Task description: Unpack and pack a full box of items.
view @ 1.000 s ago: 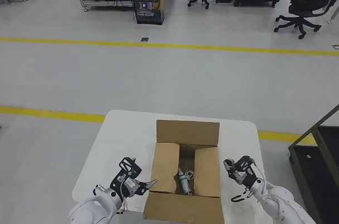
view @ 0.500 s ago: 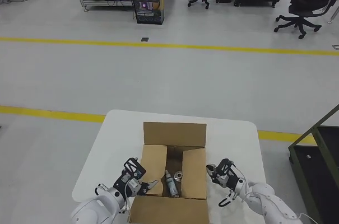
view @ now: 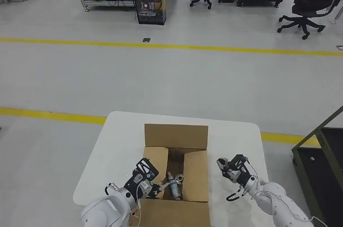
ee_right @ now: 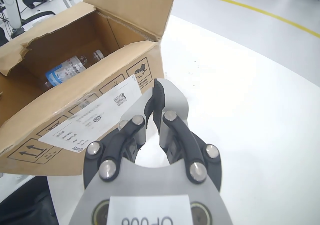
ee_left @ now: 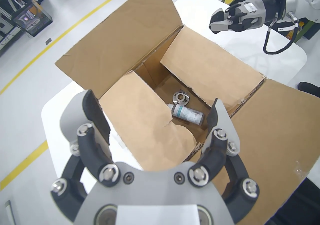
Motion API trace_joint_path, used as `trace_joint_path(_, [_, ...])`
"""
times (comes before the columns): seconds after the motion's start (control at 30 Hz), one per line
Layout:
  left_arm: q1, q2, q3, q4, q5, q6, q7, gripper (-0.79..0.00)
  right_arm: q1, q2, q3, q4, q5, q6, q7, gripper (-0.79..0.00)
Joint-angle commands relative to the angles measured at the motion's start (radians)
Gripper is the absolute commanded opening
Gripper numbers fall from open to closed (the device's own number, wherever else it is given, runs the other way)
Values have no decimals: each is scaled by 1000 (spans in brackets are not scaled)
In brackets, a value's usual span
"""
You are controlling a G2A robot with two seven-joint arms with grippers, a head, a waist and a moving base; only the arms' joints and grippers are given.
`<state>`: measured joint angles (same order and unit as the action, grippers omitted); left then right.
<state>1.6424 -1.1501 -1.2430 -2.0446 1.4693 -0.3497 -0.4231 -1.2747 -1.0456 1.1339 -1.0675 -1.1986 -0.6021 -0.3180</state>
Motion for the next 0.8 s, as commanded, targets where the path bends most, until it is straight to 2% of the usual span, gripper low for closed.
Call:
trace_joint_path(0.0, [0,0,0,0,0,0,0,0,-8,2,10,-14,6,0,13,-785])
trace_joint_path(0.13, [1,-1,10,3,-19,-4,21,0,-19,5,18,-32,2,-21,26,-785])
trace_joint_path(0.2, [-13,-3,42,10,14,-8,12,0,-18,5,21,-33,0,-21,32,-785])
trace_joint_path(0.27, [-35,-14,90,29,-13,41,-12,0,-14,6,25,-37,-5,-21,39,-785])
trace_joint_path(0.43, [-158,-44,214,94,-16,137,-97,0,-17,7,36,-50,-13,-19,52,-785])
trace_joint_path(0.53, [-225,-57,268,147,80,201,-168,0,-21,7,37,-56,-15,-16,60,-785])
trace_joint_path(0.77, [-332,-95,378,294,161,305,-254,0,-35,1,35,-65,0,14,74,-785])
